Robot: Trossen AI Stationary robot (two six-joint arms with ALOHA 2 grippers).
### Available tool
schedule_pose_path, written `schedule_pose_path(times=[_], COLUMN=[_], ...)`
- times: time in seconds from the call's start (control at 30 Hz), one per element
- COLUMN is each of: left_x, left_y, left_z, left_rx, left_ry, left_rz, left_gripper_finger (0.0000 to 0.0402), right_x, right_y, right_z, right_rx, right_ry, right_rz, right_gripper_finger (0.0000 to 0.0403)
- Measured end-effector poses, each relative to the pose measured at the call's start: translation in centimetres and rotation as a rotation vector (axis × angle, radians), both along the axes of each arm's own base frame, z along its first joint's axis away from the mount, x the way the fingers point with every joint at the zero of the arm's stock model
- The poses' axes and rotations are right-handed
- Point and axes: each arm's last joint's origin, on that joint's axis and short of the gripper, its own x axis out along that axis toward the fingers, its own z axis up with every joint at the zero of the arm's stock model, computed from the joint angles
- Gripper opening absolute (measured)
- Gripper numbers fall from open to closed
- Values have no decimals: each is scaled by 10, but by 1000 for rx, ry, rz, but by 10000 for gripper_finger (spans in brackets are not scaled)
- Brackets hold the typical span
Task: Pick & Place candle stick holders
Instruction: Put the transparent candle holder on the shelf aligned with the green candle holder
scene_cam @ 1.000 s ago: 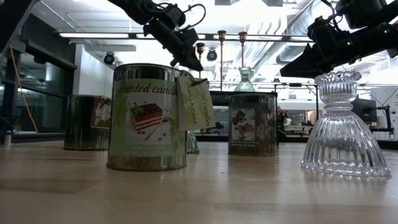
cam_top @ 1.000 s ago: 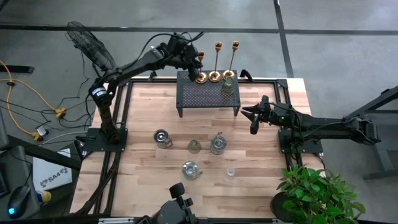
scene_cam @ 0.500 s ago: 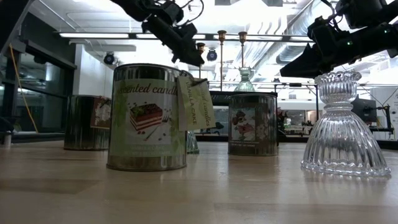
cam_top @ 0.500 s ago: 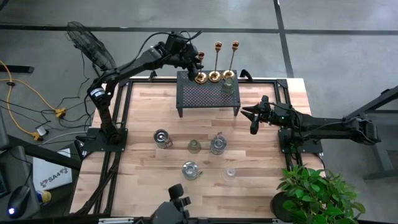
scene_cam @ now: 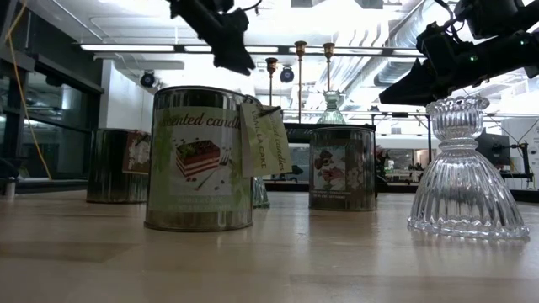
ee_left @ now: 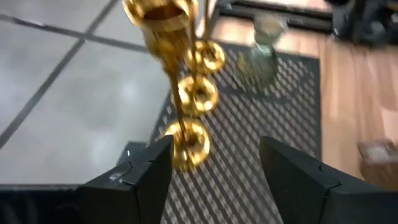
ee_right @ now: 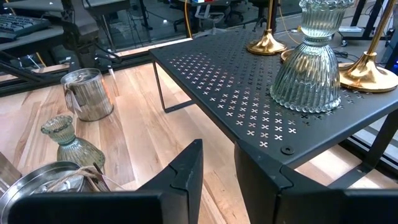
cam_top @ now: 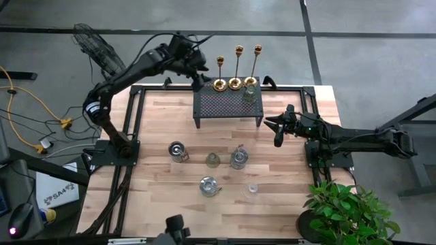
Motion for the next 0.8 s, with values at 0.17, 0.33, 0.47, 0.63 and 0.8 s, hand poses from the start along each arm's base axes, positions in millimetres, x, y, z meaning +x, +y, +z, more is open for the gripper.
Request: schedule_pose_path(times=[0.17,0.33,0.47,0.63,0.8], left_x=[-16,-29,-41,-58,-78], left_y=[-14,-26,-36,-51,-73], left_z=[5,6,-1,-14,-30], left_rx=[-72,-154,-194,-201,-181], left_ry=[54,112,120,72,-27], left_rz=[-42,-42,-37,-7,9], left_gripper_finger=[234,234,234,234,234], right_x=[0,0,0,0,0], right_y=[0,0,0,0,0], right_z=[0,0,0,0,0], right_rx=[0,0,0,0,1], right_ry=[0,0,0,0,0], right_rz=[0,0,0,0,3], right_gripper_finger=[84,84,84,84,84])
